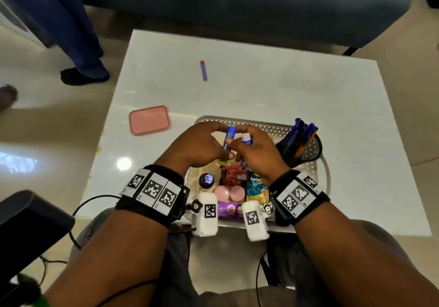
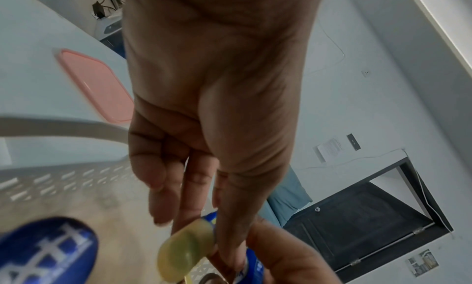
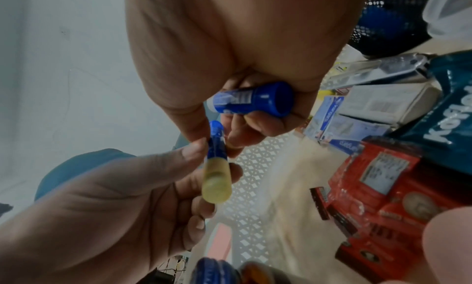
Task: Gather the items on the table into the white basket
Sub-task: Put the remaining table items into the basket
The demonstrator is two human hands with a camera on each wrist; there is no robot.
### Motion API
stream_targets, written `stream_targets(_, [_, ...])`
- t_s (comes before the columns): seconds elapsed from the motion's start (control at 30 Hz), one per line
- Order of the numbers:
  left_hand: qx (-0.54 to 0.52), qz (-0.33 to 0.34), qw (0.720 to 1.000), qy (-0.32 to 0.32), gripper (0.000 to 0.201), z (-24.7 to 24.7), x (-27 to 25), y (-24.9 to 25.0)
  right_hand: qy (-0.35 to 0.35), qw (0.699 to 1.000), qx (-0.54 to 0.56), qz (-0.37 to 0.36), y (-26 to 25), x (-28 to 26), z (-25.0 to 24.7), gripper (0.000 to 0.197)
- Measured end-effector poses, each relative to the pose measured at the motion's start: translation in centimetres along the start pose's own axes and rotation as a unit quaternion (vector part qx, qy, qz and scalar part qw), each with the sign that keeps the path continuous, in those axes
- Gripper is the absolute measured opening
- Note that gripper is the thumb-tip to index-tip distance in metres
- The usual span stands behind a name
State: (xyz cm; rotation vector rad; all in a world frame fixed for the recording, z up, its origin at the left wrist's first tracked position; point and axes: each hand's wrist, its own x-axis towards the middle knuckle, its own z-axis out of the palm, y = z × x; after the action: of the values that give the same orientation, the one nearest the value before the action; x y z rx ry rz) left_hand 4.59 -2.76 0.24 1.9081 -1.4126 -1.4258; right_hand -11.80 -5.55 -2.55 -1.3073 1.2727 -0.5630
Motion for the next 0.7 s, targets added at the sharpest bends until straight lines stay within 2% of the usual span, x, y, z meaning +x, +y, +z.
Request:
stream_targets(0.1, [0.009, -0.013, 1.0, -0.001, 0.066, 0.1, 0.3, -0.4, 0.025, 0.999, -0.026, -0.004, 1.1, 0.5, 0.4, 0.026])
stream_targets(0.17, [0.018, -0.021, 0.999, 0.027, 0.064, -0.2, 0.5, -0.7, 0.026, 0.998, -0.062, -0.001, 1.7, 0.8, 0.4, 0.032])
stream_targets(0.27, [0.001, -0.033, 0.996, 0.083, 0.053, -0.6, 0.8, -1.2, 0.001, 0.989, -0.15, -0.016, 2.4, 0.7, 0.4, 0.023])
stream_targets(0.37, [-0.022, -0.039, 0.993, 0.106, 0.047, -0.7, 1.0, -1.2, -0.025, 0.977, -0.211, -0.022, 3.3, 0.5, 1.2, 0.025])
stream_targets(0.47, [-0.03, -0.041, 0.992, 0.114, 0.048, -0.6, 1.1, -1.1, -0.039, 0.965, -0.257, -0.02, 4.1, 0.6, 2.0, 0.028])
stream_targets(0.7, [-0.039, -0.047, 0.992, 0.109, 0.05, -0.5, 1.3, -1.0, -0.054, 0.96, -0.273, -0.013, 4.5, 0.8, 2.2, 0.031])
